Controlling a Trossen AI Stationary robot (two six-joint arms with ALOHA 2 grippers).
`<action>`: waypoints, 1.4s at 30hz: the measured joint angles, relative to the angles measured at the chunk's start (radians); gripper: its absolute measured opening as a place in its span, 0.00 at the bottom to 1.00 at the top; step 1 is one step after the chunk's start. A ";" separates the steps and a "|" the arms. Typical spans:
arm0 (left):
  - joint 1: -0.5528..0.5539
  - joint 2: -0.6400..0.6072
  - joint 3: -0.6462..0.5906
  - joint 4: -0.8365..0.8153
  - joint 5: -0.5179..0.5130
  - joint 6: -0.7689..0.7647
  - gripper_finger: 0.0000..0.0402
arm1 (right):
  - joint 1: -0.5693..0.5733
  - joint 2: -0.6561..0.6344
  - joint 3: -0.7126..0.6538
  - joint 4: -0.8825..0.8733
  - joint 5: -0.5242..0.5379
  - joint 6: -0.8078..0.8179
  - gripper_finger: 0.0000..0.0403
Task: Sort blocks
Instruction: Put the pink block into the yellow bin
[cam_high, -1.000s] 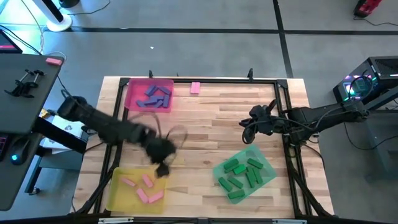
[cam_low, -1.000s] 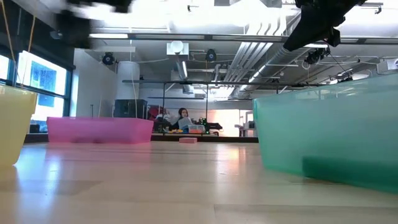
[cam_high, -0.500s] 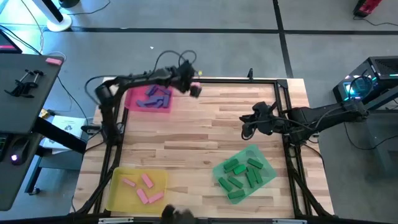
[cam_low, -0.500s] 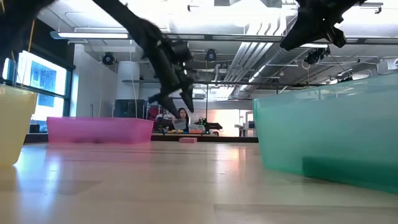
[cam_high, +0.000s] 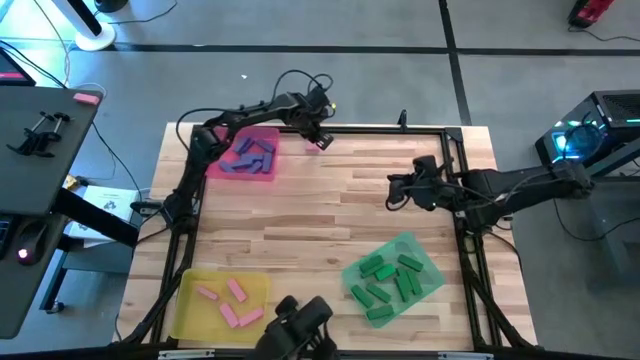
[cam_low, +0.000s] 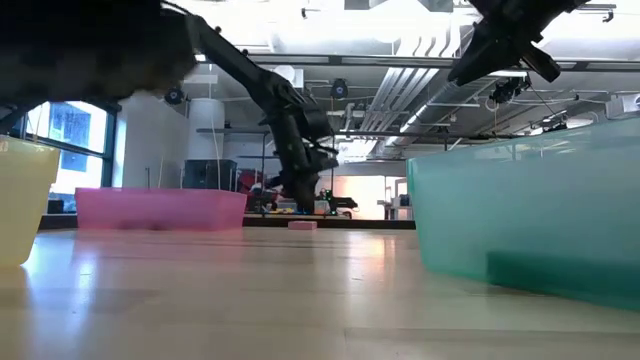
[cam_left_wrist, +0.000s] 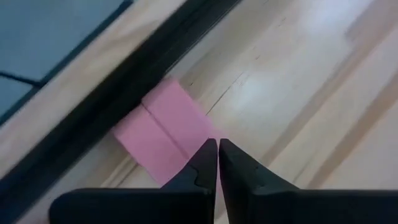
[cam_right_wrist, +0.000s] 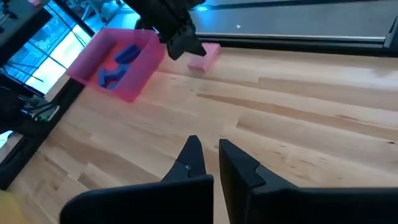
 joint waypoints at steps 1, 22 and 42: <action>0.000 0.010 0.007 -0.013 -0.008 -0.006 0.01 | -0.010 0.000 0.000 0.000 -0.015 -0.005 0.00; -0.035 0.042 0.012 -0.102 -0.062 -0.044 0.00 | -0.092 0.000 0.000 0.000 -0.158 -0.157 0.00; -0.355 0.027 0.006 -0.425 0.019 0.072 0.00 | -0.096 0.000 0.000 -0.004 -0.195 -0.223 0.00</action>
